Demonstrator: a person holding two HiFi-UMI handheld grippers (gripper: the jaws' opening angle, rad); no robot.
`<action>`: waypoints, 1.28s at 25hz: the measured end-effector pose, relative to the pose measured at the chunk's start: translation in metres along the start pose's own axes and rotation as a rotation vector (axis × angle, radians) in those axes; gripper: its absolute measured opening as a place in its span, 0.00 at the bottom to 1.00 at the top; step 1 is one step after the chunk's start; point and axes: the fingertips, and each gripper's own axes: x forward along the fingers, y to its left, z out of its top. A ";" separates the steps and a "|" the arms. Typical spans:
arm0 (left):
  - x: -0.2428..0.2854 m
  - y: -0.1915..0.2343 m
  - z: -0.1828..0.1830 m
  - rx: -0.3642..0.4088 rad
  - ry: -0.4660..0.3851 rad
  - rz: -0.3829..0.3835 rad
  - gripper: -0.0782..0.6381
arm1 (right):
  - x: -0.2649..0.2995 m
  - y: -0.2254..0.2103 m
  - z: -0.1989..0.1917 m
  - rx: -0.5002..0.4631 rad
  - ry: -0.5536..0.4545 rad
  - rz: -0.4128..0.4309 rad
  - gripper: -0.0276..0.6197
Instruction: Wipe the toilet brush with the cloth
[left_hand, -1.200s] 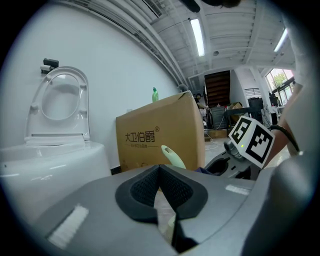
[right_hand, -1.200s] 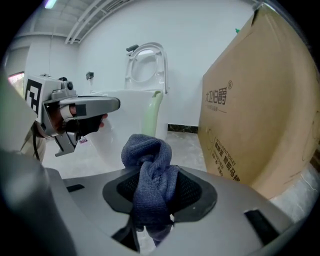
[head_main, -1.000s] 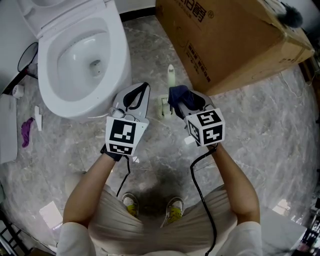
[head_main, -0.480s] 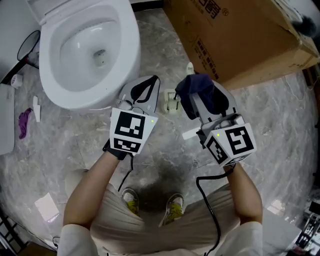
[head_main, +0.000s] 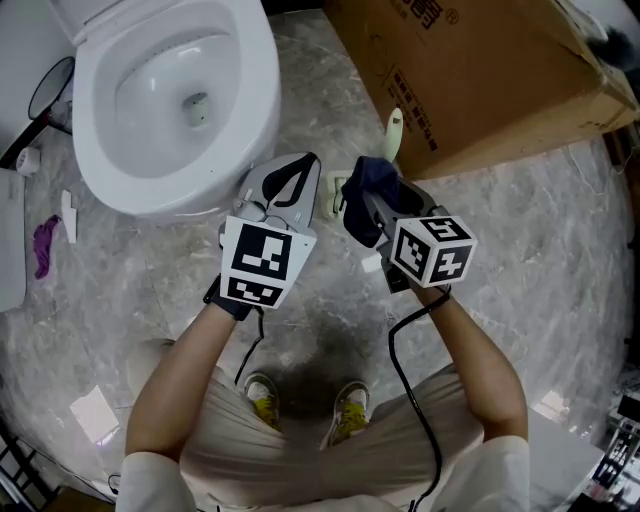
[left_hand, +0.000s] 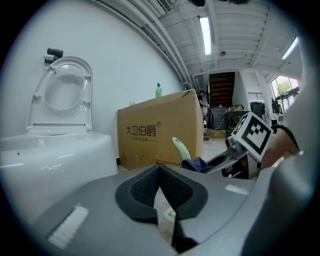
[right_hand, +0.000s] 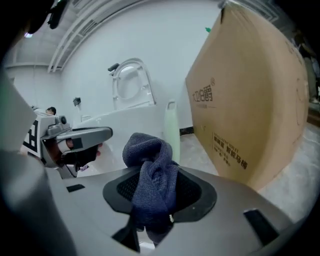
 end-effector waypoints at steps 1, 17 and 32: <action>0.000 0.000 0.000 -0.004 0.000 -0.001 0.11 | 0.003 -0.003 -0.007 0.022 0.017 -0.001 0.28; 0.005 -0.003 -0.003 -0.001 0.006 -0.019 0.11 | 0.027 -0.039 -0.101 0.197 0.265 -0.044 0.28; 0.013 -0.012 0.001 0.011 0.004 -0.033 0.11 | 0.006 -0.037 -0.056 0.088 0.161 -0.052 0.28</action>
